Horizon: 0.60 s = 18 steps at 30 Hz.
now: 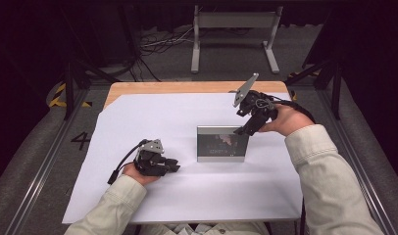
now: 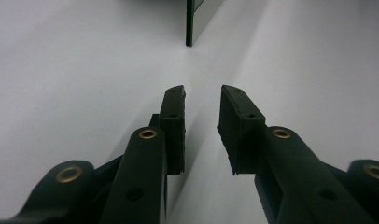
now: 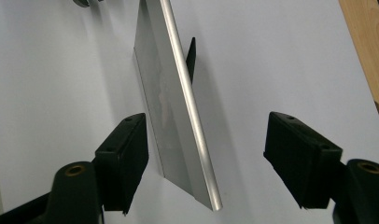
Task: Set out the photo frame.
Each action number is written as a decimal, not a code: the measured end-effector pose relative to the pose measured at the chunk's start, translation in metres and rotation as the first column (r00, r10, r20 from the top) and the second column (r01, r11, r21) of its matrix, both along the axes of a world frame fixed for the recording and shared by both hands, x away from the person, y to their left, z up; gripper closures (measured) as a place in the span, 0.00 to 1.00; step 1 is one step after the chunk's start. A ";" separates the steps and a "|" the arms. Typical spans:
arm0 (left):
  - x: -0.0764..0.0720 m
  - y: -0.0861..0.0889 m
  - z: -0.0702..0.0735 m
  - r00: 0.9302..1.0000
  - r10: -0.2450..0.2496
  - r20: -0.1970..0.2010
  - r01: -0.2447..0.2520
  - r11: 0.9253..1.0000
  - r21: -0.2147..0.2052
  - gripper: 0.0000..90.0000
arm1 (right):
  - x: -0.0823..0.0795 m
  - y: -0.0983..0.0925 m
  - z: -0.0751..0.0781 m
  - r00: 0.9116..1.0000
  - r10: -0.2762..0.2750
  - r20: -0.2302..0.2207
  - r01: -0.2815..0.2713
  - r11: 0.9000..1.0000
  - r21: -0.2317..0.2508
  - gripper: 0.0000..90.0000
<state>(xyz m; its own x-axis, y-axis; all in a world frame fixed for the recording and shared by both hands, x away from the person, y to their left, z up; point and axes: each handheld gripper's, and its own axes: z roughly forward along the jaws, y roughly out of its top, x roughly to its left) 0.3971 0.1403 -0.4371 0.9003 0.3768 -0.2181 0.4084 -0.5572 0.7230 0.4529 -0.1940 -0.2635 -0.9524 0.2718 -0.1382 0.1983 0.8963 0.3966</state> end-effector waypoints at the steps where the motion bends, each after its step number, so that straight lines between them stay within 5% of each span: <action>1: 0.000 0.000 0.000 1.000 0.000 0.000 0.000 1.000 0.000 0.80 | 0.000 -0.002 0.001 1.000 0.000 0.004 0.000 1.000 0.006 0.33; 18: 0.000 0.000 0.000 1.000 0.003 0.001 -0.003 1.000 -0.001 0.79 | -0.006 -0.031 0.009 0.999 -0.046 0.022 0.046 0.999 0.021 0.32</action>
<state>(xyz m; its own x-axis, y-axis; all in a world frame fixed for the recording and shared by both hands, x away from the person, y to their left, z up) 0.3974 0.1400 -0.4371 0.8995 0.3789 -0.2175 0.4089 -0.5551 0.7243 0.4470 -0.2250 -0.2542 -0.9354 0.3185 -0.1537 0.2299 0.8779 0.4201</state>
